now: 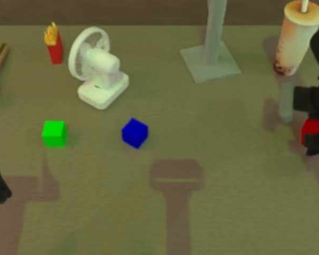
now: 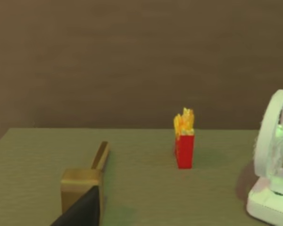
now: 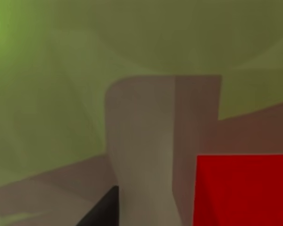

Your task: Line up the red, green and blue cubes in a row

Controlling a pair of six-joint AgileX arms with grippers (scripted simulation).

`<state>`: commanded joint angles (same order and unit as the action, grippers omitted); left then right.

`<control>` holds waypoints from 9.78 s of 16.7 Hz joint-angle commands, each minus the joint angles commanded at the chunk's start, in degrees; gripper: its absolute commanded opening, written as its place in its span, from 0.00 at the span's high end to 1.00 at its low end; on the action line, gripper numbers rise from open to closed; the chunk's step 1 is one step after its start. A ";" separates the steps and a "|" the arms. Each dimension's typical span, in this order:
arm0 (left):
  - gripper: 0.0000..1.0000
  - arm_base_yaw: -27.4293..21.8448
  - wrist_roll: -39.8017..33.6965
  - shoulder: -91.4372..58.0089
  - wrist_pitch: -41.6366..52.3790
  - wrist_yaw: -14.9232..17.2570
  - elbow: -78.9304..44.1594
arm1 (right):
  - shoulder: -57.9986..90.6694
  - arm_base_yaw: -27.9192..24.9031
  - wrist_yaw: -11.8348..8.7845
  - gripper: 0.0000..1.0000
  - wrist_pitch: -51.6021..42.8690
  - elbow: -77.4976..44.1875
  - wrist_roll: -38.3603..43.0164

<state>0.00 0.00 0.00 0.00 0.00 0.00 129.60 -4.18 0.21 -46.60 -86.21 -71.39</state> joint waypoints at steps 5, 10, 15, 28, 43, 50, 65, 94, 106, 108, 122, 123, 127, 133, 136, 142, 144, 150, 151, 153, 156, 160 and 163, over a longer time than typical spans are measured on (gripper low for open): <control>0.00 0.00 0.00 0.00 0.00 0.00 0.00 | 0.00 0.00 0.00 0.98 0.00 0.00 0.00; 0.00 0.00 0.00 0.00 0.00 0.00 0.00 | 0.00 0.00 0.00 1.00 0.00 0.00 0.00; 0.00 0.00 0.00 0.00 0.00 0.00 0.00 | -2.62 -0.02 -0.10 1.00 -2.70 -0.16 1.29; 0.00 0.00 0.00 0.00 0.00 0.00 0.00 | -7.74 -0.33 -0.14 1.00 -15.93 -7.99 1.37; 0.00 0.00 0.00 0.00 0.00 0.00 0.00 | 5.66 -46.31 -0.29 1.00 -28.94 -33.93 33.10; 0.00 0.00 0.00 0.00 0.00 0.00 0.00 | 6.72 -51.56 -0.18 1.00 -30.28 -37.03 37.73; 0.00 0.00 0.00 0.00 0.00 0.00 0.00 | 8.62 -51.64 -0.15 0.92 -15.77 -24.42 37.83; 0.00 0.00 0.00 0.00 0.00 0.00 0.00 | 6.66 -51.99 -0.19 0.00 -28.73 -35.11 37.69; 0.00 -1.09 -1.02 -11.56 7.23 0.09 -11.14 | -5.92 -45.88 -1.22 0.00 -21.07 -25.55 40.56; 0.00 -1.65 -1.59 -19.59 11.76 0.05 -18.12 | -14.83 -41.90 -1.77 0.00 -15.62 -18.28 42.78; 0.00 -7.06 -6.22 -101.00 52.50 -0.10 -77.36 | -104.10 -6.22 -2.75 0.00 30.70 62.15 65.41; 0.00 -7.38 -6.48 -104.93 54.63 -0.08 -80.66 | -109.07 -4.38 -2.41 0.00 33.41 66.82 66.53; 0.00 -8.37 -7.36 -117.51 61.22 0.05 -91.77 | -123.95 1.38 -0.99 0.00 42.60 80.82 70.02; 0.00 -8.77 -7.71 -122.72 63.72 0.15 -96.44 | -129.60 3.61 -0.21 0.00 46.60 86.21 71.39; 0.00 -8.49 -7.66 -122.83 63.49 0.14 -96.29 | -129.60 3.61 -0.21 0.00 46.60 86.21 71.39; 0.00 -8.66 -7.54 -127.06 52.47 0.19 -89.95 | -129.60 3.61 -0.21 0.00 46.60 86.21 71.39; 0.00 -8.69 -7.55 -128.50 49.25 0.20 -87.96 | -129.60 3.61 -0.21 0.00 46.60 86.21 71.39; 0.08 -8.70 -7.55 -128.95 48.44 0.20 -87.39 | -129.60 3.61 -0.21 0.00 46.60 86.21 71.39; 0.15 -8.70 -7.55 -128.95 48.44 0.20 -87.39 | -129.60 3.61 -0.21 0.00 46.60 86.21 71.39; 0.30 -8.70 -7.55 -128.95 48.44 0.20 -87.39 | -129.60 3.61 -0.21 0.00 46.60 86.21 71.39; 0.53 -8.70 -7.55 -128.95 48.44 0.20 -87.39 | -129.60 3.61 -0.21 0.00 46.60 86.21 71.39; 0.83 -8.70 -7.55 -128.95 48.44 0.20 -87.39 | -129.60 3.61 -0.21 0.00 46.60 86.21 71.39; 1.00 -8.70 -7.55 -128.95 48.44 0.20 -87.39 | -129.60 3.61 -0.21 0.00 46.60 86.21 71.39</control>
<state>-8.70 -7.55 -128.95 48.44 0.20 -87.39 0.00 -0.57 0.00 0.00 0.00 0.00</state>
